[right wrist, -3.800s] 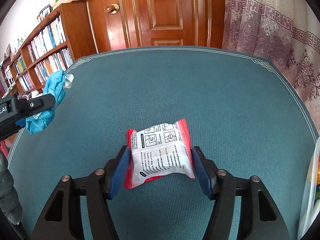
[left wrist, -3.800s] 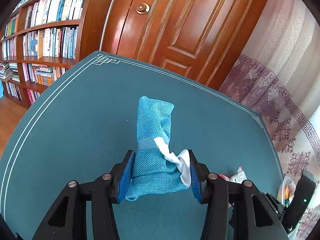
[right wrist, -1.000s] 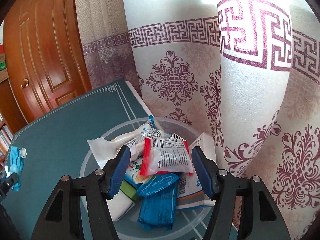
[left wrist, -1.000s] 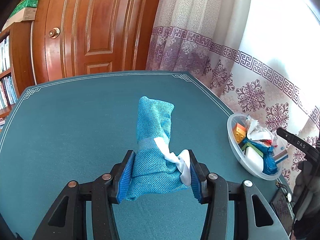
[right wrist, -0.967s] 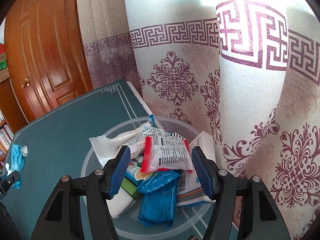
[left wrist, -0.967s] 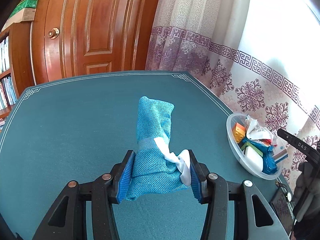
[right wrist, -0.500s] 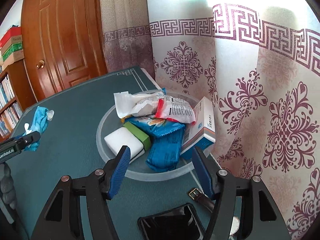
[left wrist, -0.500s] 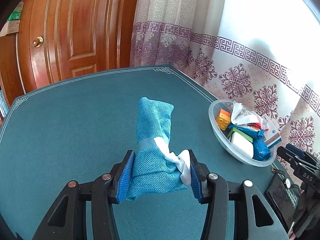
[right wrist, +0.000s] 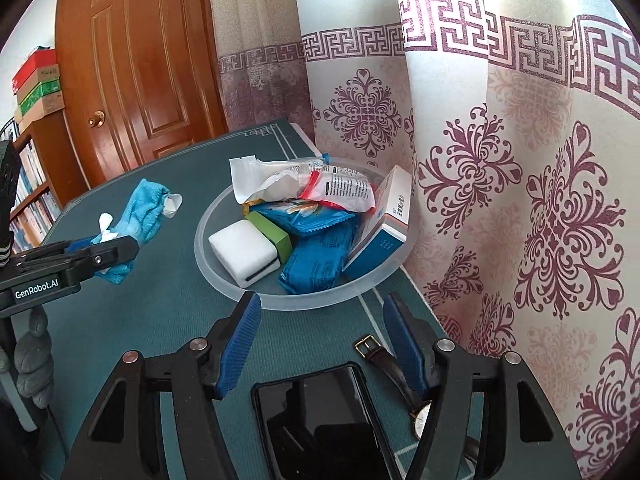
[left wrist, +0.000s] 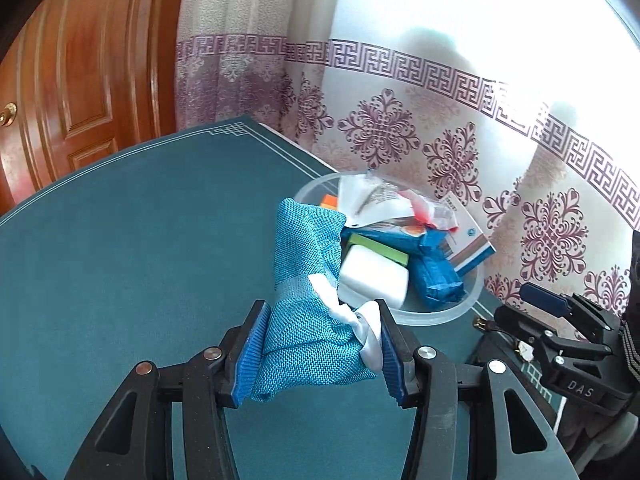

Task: Organize objects
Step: 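Carry the blue towel over the basin and open the left gripper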

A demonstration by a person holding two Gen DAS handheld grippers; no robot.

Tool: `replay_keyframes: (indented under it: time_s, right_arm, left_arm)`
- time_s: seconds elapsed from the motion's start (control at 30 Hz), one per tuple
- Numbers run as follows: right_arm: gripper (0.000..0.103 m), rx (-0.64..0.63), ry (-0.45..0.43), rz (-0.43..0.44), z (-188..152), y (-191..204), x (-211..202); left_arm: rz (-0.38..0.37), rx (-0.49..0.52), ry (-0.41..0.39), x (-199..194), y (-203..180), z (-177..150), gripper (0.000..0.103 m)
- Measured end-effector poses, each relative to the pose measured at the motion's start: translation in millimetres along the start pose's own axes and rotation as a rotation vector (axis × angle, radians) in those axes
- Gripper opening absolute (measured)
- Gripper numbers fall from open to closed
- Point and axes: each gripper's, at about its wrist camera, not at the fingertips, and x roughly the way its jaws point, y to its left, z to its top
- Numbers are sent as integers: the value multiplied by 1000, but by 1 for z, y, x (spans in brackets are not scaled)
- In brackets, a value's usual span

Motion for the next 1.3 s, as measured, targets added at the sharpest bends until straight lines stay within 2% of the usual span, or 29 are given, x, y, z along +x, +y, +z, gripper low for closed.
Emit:
replay_keyframes:
  time_s: [0.4,0.67,0.87,1.07,1.23,1.3]
  right_arm:
    - [65,10,6,65,-9,-24,2]
    - [65,53,20,82,-11,-34,9]
    - [65,58,19,81,-12,-33,9]
    - [65,51,16,74,-12,-31,8]
    - [65,51,16,73,-12,-31,8]
    - [65,50,16,74,-12,-31,8]
  left_arm:
    - [-79,117,54,47,-69,14,54]
    - [-88,130,47,70,-80,22,57]
    - [-106,119,26,70,-77,20,59]
    - [-118,114,8,59,-75,16,69]
    - [-94,110,-26,44,-73,15,85]
    - [-75,102,-40,38,-70,15,88]
